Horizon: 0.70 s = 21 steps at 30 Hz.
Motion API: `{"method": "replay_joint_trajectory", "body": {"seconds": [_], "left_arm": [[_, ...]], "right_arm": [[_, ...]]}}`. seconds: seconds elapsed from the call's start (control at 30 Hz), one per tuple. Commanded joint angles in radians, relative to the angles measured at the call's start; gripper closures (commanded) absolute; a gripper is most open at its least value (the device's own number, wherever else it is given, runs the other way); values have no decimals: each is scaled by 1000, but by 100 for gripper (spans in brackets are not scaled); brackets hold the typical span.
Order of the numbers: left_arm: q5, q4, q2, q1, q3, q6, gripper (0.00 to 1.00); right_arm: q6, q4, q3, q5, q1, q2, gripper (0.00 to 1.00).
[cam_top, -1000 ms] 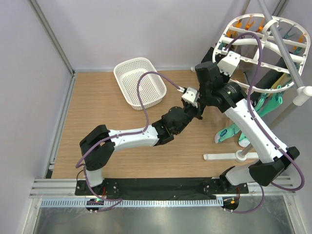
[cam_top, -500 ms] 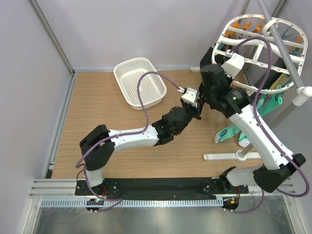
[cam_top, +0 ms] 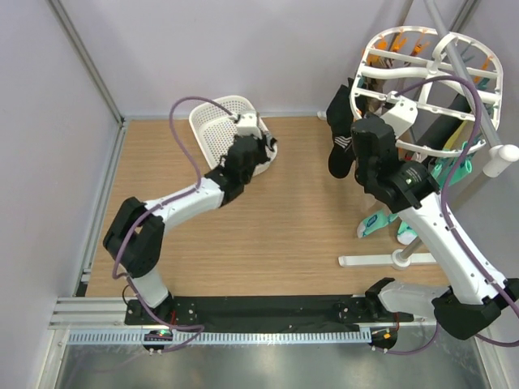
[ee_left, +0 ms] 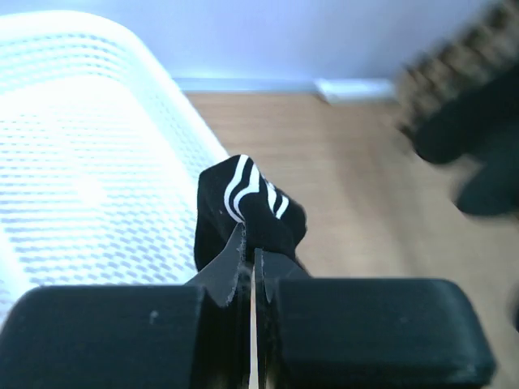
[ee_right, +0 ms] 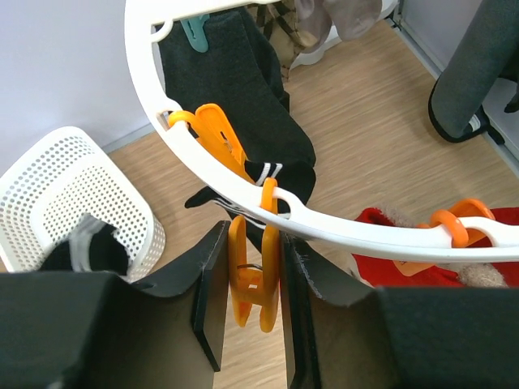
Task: Remove the socks clipped to the hanger
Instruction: Place the sock in the bin.
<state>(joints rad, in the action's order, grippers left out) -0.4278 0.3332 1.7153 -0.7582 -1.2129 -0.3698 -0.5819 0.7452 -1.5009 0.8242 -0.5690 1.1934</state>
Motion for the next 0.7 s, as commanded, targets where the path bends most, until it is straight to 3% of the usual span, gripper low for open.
{"method": "replay_joint_trajectory", "body": {"seconds": [0.0, 0.2, 0.27, 0.3, 0.33, 0.4, 0.53, 0.67], "left_arm": [[4, -28, 25, 123, -97, -33, 100], [15, -158, 200, 241, -275, -27, 100], [29, -206, 266, 249, -326, -21, 86], [44, -217, 279, 250, -335, -17, 75], [84, -221, 286, 250, -335, -12, 52], [122, -186, 273, 249, -312, -15, 38], [266, -120, 184, 243, -238, -18, 33], [674, 33, 55, 200, -110, 32, 29]], "right_arm": [[31, -32, 27, -39, 1, -58, 99], [67, -7, 51, -48, 1, -87, 99], [71, 2, 56, -46, 3, -90, 99], [71, 9, 56, -49, 3, -91, 99], [73, 11, 59, -56, 3, -98, 99], [80, -3, 67, -82, 3, -110, 99], [86, 6, 71, -89, 1, -130, 99], [91, 25, 80, -115, 4, -155, 99]]}}
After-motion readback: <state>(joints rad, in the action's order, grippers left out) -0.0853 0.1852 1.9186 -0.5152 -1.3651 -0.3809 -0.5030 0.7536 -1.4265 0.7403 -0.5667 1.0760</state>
